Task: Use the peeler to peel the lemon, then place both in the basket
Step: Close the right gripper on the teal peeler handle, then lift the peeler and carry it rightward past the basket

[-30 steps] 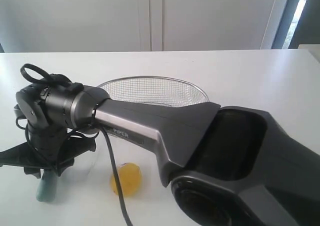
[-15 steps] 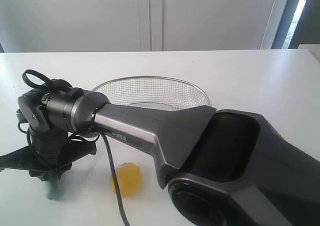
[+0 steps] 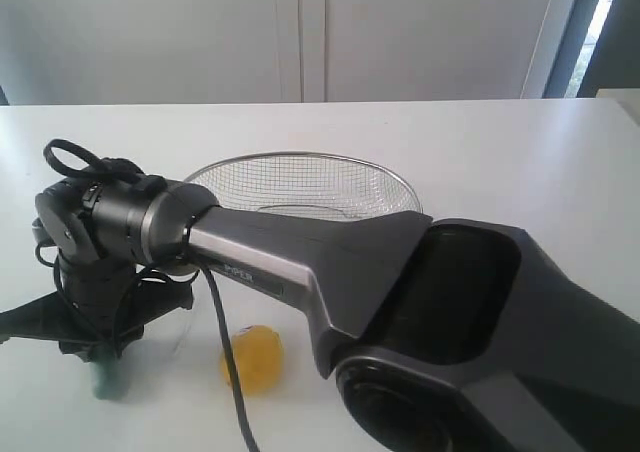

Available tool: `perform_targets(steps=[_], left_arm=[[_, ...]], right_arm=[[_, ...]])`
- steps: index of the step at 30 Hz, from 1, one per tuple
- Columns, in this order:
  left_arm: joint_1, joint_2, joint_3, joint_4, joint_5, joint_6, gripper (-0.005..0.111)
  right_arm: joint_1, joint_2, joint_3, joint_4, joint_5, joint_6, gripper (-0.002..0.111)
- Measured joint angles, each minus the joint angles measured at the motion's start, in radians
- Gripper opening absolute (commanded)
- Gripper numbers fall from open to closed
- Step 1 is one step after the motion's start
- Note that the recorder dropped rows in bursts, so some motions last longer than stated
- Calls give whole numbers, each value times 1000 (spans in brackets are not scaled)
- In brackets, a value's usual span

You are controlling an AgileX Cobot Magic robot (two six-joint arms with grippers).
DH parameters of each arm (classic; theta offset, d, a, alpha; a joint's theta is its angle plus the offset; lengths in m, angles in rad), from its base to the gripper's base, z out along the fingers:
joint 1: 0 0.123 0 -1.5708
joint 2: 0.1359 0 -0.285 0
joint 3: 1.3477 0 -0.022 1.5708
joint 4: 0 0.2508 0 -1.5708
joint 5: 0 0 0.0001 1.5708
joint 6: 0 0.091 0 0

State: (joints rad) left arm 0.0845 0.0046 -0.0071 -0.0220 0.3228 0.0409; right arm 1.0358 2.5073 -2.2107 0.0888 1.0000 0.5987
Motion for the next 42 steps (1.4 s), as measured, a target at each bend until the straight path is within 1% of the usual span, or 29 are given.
perform_targets(steps=[19,30,42], left_arm=[[0,0,0,0,0,0,0],[0,0,0,0,0,0,0],[0,0,0,0,0,0,0]], right_arm=[[0,-119,0,-4,37,-32,0],[0,-166,0,36,66,-86,0],[-43,-214,0,49,159,-128,0]])
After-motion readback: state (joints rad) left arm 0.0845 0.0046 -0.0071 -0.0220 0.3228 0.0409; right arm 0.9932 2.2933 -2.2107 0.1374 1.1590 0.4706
